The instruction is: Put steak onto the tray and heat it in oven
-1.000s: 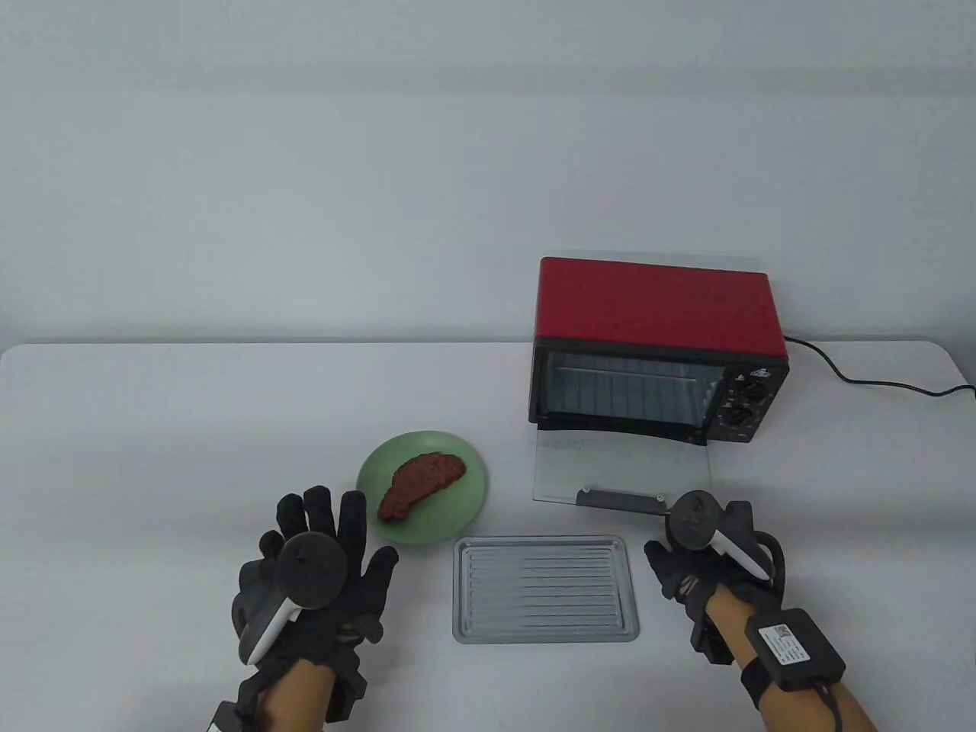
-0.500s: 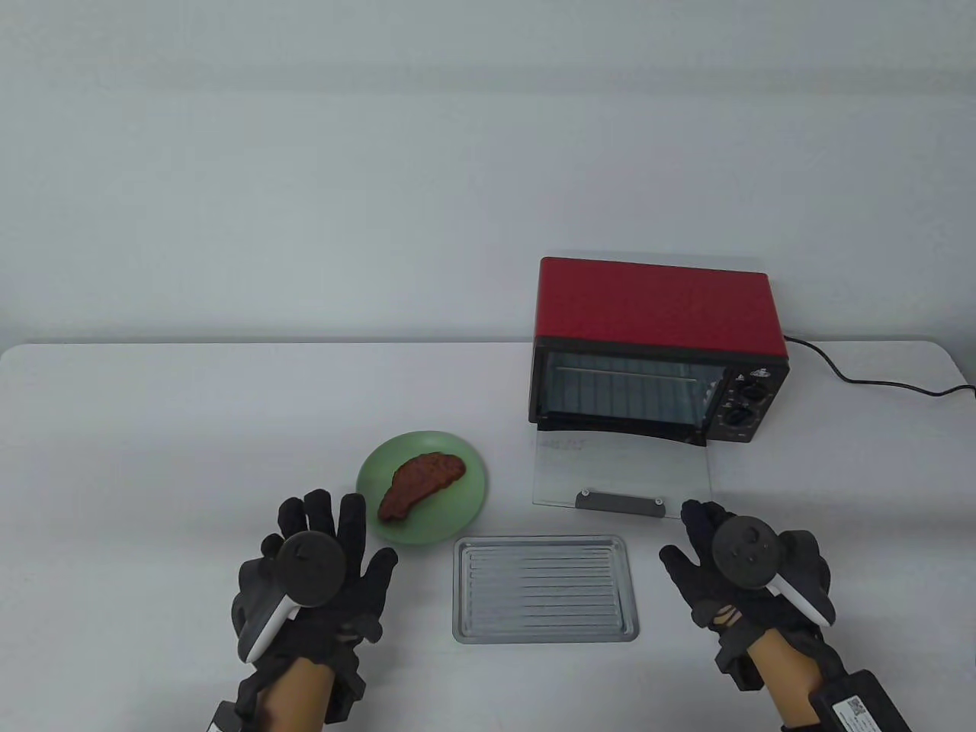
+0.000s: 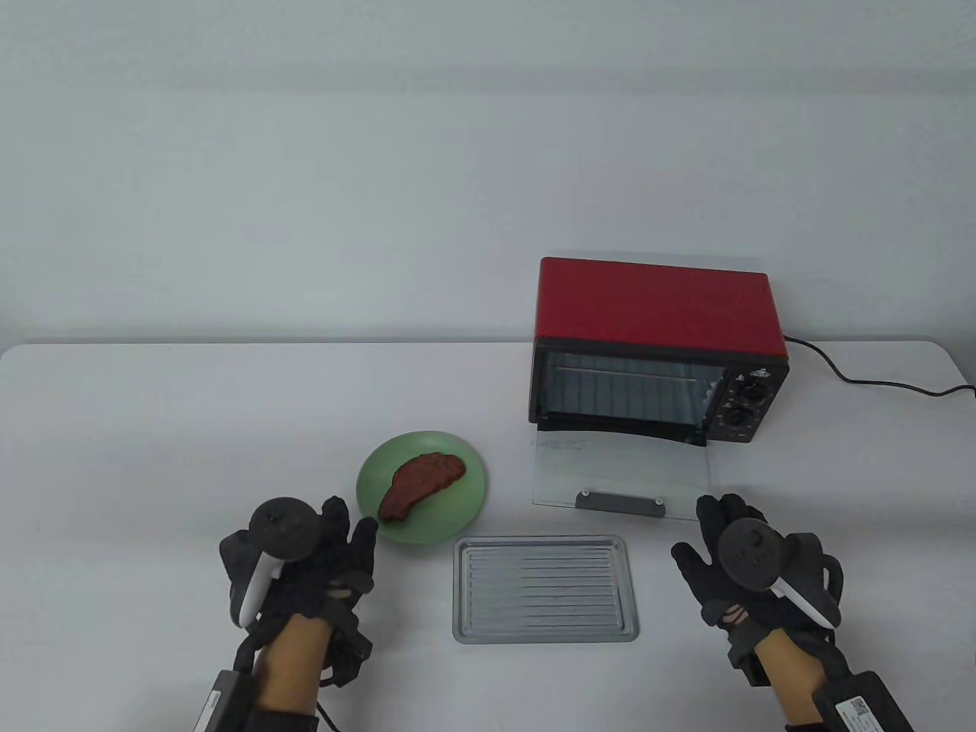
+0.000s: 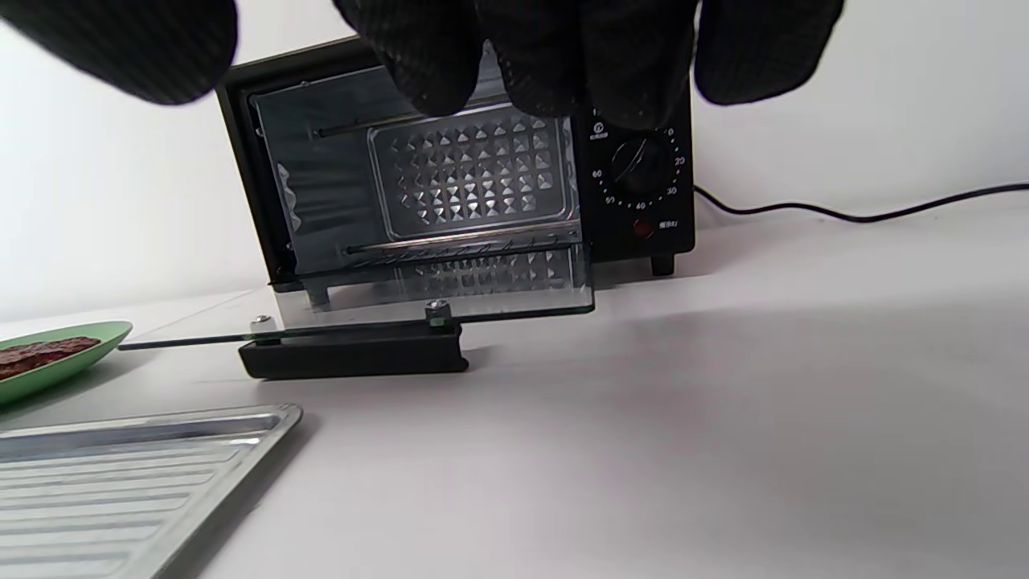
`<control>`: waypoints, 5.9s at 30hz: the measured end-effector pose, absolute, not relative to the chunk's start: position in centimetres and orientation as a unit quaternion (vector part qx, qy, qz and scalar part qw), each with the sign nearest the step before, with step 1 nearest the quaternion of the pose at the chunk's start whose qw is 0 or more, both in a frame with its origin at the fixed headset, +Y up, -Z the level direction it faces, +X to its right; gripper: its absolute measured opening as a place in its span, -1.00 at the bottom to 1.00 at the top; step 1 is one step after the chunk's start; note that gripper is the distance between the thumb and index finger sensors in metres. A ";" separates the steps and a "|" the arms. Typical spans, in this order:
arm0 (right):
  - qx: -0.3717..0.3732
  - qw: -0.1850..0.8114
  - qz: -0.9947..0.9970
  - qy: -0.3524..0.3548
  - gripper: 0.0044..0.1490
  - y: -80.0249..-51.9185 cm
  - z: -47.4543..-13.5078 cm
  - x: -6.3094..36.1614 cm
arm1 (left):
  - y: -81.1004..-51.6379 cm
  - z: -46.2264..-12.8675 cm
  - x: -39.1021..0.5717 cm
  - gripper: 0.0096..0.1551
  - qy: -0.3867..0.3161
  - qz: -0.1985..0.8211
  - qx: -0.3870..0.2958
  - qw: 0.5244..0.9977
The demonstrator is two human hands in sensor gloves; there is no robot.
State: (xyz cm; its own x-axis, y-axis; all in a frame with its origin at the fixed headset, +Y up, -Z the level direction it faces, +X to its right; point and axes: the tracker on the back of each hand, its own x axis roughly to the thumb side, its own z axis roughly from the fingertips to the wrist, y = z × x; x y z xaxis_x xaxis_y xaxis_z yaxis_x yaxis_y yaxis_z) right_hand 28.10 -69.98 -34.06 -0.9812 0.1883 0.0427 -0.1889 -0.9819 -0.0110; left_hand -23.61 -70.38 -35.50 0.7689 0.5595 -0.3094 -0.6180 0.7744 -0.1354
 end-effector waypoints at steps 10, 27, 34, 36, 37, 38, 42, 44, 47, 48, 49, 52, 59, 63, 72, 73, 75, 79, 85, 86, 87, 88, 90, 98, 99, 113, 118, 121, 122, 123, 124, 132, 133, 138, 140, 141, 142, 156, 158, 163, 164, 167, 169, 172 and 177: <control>0.028 0.103 0.994 0.000 0.00 -70.2 -33.9 27.7 | -74.6 -44.0 -23.1 -0.26 0.328 0.264 -0.197 0.885; 0.039 0.112 0.993 0.000 -0.01 -70.3 -33.5 27.3 | -77.5 -44.9 -23.3 -0.52 0.329 0.351 -0.158 0.862; 0.039 0.114 0.993 0.002 -0.02 -70.4 -33.5 27.3 | -77.1 -43.3 -24.6 -0.50 0.308 0.436 -0.104 0.839; 0.036 0.117 0.992 0.003 -0.02 -70.4 -33.6 27.4 | -75.9 -42.8 -24.7 -0.50 0.286 0.444 -0.098 0.843; 0.035 0.119 0.992 0.005 -0.02 -70.4 -33.6 27.5 | -75.4 -42.6 -24.6 -0.50 0.271 0.446 -0.099 0.847; 0.035 0.124 0.992 0.008 -0.02 -70.5 -33.7 27.6 | -74.5 -42.2 -24.4 -0.50 0.249 0.449 -0.105 0.852; 0.032 0.131 0.991 0.014 -0.02 -70.6 -33.8 27.7 | -71.5 -40.8 -22.6 -0.50 0.180 0.417 -0.136 0.881; 0.031 0.128 0.991 0.015 -0.02 -70.6 -33.8 27.7 | -70.2 -39.9 -21.0 -0.49 0.151 0.384 -0.155 0.898; 0.034 0.131 0.991 0.016 -0.02 -70.6 -33.7 27.6 | -69.1 -39.2 -18.7 -0.49 0.124 0.327 -0.166 0.922; 0.037 0.137 0.990 0.019 -0.02 -70.6 -33.7 27.6 | -68.8 -39.1 -17.9 -0.49 0.115 0.310 -0.167 0.929; 0.039 0.143 0.989 0.021 -0.02 -70.6 -33.7 27.6 | -68.6 -38.9 -17.0 -0.49 0.106 0.292 -0.166 0.936; 0.042 0.155 0.987 0.023 -0.02 -70.5 -33.5 27.6 | -68.1 -38.6 -14.9 -0.49 0.086 0.236 -0.158 0.955; 0.041 0.147 0.988 0.021 -0.02 -70.5 -33.5 27.6 | -67.1 -38.1 -10.8 -0.48 0.051 0.170 -0.148 0.973; 0.040 0.144 0.989 0.020 -0.01 -70.4 -33.4 27.6 | -66.4 -37.9 -9.5 -0.48 0.040 0.136 -0.134 0.981; 0.044 0.142 0.989 0.021 -0.01 -70.4 -33.4 27.6 | -65.8 -38.0 -11.7 -0.49 0.069 0.137 -0.129 0.980; 0.044 0.142 0.989 0.021 -0.01 -70.4 -33.4 27.6 | -65.7 -38.0 -12.0 -0.49 0.072 0.142 -0.129 0.979; 0.044 0.141 0.989 0.021 -0.01 -70.4 -33.5 27.6 | -65.4 -37.9 -13.3 -0.49 0.083 0.159 -0.129 0.975; 0.041 0.141 0.989 0.025 -0.01 -70.5 -33.5 27.6 | -64.9 -37.6 -15.8 -0.49 0.108 0.181 -0.107 0.972; 0.041 0.138 0.989 0.028 -0.01 -70.5 -33.4 27.5 | -68.8 -38.6 -20.7 -0.49 0.193 0.338 -0.088 0.917; 0.040 0.138 0.989 0.029 -0.01 -70.5 -33.4 27.4 | -69.6 -38.7 -21.3 -0.49 0.208 0.367 -0.085 0.903; 0.040 0.138 0.989 0.031 -0.01 -70.6 -33.5 27.4 | -70.9 -38.8 -22.0 -0.49 0.232 0.402 -0.083 0.882; 0.039 0.137 0.989 0.032 -0.01 -70.6 -33.5 27.4 | -72.2 -39.0 -22.6 -0.49 0.254 0.434 -0.084 0.860; 0.039 0.136 0.989 0.035 -0.01 -70.7 -33.5 27.4 | -74.3 -39.1 -23.2 -0.49 0.286 0.487 -0.088 0.820; 0.035 0.142 0.988 0.039 -0.01 -70.7 -33.5 27.4 | -78.1 -40.2 -23.6 -0.48 0.353 0.525 -0.097 0.768; 0.035 0.145 0.988 0.041 -0.01 -70.7 -33.5 27.4 | -78.2 -40.4 -23.5 -0.48 0.358 0.517 -0.095 0.772; 0.040 0.147 0.987 0.042 -0.01 -70.7 -33.6 27.4 | -78.9 -40.3 -23.1 -0.24 0.351 0.558 -0.089 0.747; 0.037 0.152 0.986 0.057 -0.01 -71.3 -33.8 27.4 | -77.7 -38.8 -23.5 -0.21 0.326 0.522 -0.080 0.784; 0.039 0.157 0.985 0.062 -0.01 -71.5 -33.8 27.4 | -76.2 -37.8 -23.4 -0.20 0.274 0.515 -0.053 0.810; 0.039 0.159 0.985 0.063 -0.01 -71.5 -33.8 27.3 | -75.4 -37.4 -23.2 -0.19 0.239 0.510 -0.033 0.826; 0.039 0.160 0.984 0.064 -0.01 -71.6 -33.8 27.3 | -74.8 -37.0 -23.1 -0.18 0.213 0.501 -0.015 0.839; 0.040 0.162 0.984 0.069 -0.01 -71.7 -33.8 27.3 | -73.7 -36.4 -22.8 -0.17 0.178 0.472 0.010 0.863; 0.030 0.160 0.983 0.085 -0.01 -72.4 -34.1 27.6 | -69.4 -32.9 -19.7 -0.02 0.028 0.281 0.046 0.958; 0.027 0.158 0.983 0.086 -0.02 -72.4 -34.2 27.6 | -69.2 -32.7 -19.4 0.00 0.027 0.259 0.033 0.965; 0.004 0.137 0.987 0.086 -0.06 -72.5 -34.5 27.7 | -68.7 -31.9 -18.5 0.04 0.014 0.193 -0.013 0.981; -0.004 0.132 0.987 0.089 -0.08 -72.6 -34.6 27.7 | -68.8 -31.7 -18.6 0.04 0.015 0.192 -0.010 0.981; -0.007 0.132 0.987 0.092 -0.09 -72.7 -34.6 27.7 | -69.0 -31.6 -18.7 0.04 0.016 0.199 0.003 0.980; -0.006 0.132 0.987 0.094 -0.09 -72.8 -34.7 27.7 | -69.2 -31.6 -18.9 0.03 0.013 0.207 0.011 0.978; 0.014 0.017 0.982 0.186 -0.17 -73.6 -35.5 22.9 | -69.8 -31.9 -21.0 0.01 0.017 0.275 0.011 0.961; 0.014 -0.012 0.981 0.192 -0.19 -73.9 -35.5 21.4 | -69.8 -31.9 -21.1 0.01 0.016 0.276 0.010 0.961; -0.009 -0.040 0.976 0.213 -0.35 -75.2 -35.4 18.5 | -69.7 -31.4 -21.4 -0.01 0.010 0.279 0.013 0.960; -0.024 -0.057 0.979 0.194 -0.40 -75.5 -35.3 17.9 | -69.6 -31.2 -21.5 -0.01 0.011 0.279 0.015 0.960; -0.051 -0.068 0.980 0.181 -0.28 -76.0 -35.2 17.6 | -69.5 -31.1 -21.8 -0.03 0.014 0.282 0.018 0.959; -0.092 -0.030 0.978 0.184 -0.44 -76.3 -35.3 17.7 | -69.4 -31.0 -21.9 -0.04 0.015 0.284 0.021 0.958; -0.144 0.023 0.968 0.203 -0.32 -76.5 -35.9 18.2 | -69.4 -31.0 -21.9 -0.05 0.016 0.286 0.024 0.958; -0.170 0.125 0.945 0.251 -0.47 -76.7 -36.8 19.7 | -69.4 -30.9 -22.5 -0.06 0.021 0.302 0.029 0.953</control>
State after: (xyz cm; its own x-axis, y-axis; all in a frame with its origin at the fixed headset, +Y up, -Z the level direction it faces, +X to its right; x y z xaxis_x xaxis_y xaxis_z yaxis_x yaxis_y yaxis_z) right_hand 19.66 -76.67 -36.82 -0.9108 0.1507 -0.3845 -0.3215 -0.8430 0.4312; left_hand -22.50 -69.41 -30.92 0.8168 0.5765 -0.0221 -0.5742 0.8160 0.0675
